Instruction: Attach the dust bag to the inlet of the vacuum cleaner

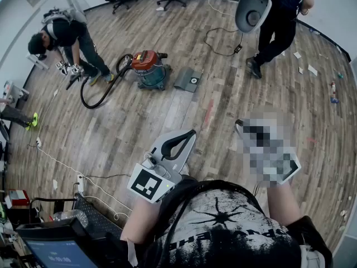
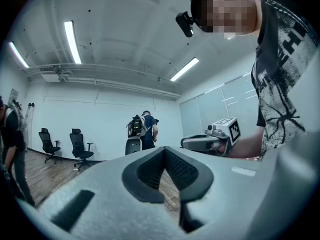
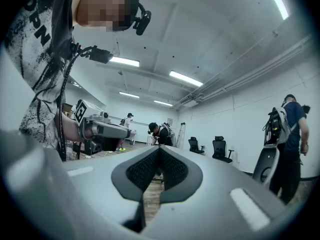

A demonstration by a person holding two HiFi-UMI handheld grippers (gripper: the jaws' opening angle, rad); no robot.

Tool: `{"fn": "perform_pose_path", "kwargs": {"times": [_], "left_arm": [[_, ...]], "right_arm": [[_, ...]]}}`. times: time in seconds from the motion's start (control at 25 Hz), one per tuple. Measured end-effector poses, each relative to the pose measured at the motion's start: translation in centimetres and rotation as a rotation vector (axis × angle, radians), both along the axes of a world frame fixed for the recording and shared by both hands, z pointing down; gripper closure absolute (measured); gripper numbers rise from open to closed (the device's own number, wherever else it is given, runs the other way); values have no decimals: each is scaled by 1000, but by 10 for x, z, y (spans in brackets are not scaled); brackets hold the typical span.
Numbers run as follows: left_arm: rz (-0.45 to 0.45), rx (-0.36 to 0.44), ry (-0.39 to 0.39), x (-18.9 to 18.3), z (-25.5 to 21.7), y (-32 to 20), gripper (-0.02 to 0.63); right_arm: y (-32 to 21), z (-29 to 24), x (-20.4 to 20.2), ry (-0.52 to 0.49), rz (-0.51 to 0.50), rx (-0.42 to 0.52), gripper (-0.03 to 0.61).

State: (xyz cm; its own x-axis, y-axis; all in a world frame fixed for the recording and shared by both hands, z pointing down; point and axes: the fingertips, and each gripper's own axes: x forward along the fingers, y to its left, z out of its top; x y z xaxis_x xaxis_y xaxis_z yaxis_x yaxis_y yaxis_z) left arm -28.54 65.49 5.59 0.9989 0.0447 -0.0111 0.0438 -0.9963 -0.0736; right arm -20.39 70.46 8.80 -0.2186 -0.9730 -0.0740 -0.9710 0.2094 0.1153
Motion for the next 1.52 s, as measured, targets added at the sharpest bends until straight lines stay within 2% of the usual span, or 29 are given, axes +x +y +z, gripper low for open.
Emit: {"fn": "perform_pose_path", "kwargs": {"times": [0.12,0.48,0.72,0.84,1.04,1.16,1.52], "left_arm": [[3,5,3,-2,1,4,611],[5,1,-4,-2,4,5,611],[13,-3,-14,2,10,10,611],[15,-8,-12,3,10,12,610],[12,-5,-7,5,12,13,609],[14,-8,-10,4,16,7,609],[20,-11,-9,9,13,19,610]], "right_arm": [[1,-12,-3,2,1,27,578],[5,-5,-5,15,0,-2,578],[7,-2,-3,-43,-31,-6,577],[8,-1,-3,-39,-30,-12,575],[9,-7,-3,-44,-14,37,575],[5,3,-5,-19,-15,1,575],[12,-14,-6,-16,-18,71,575]]}}
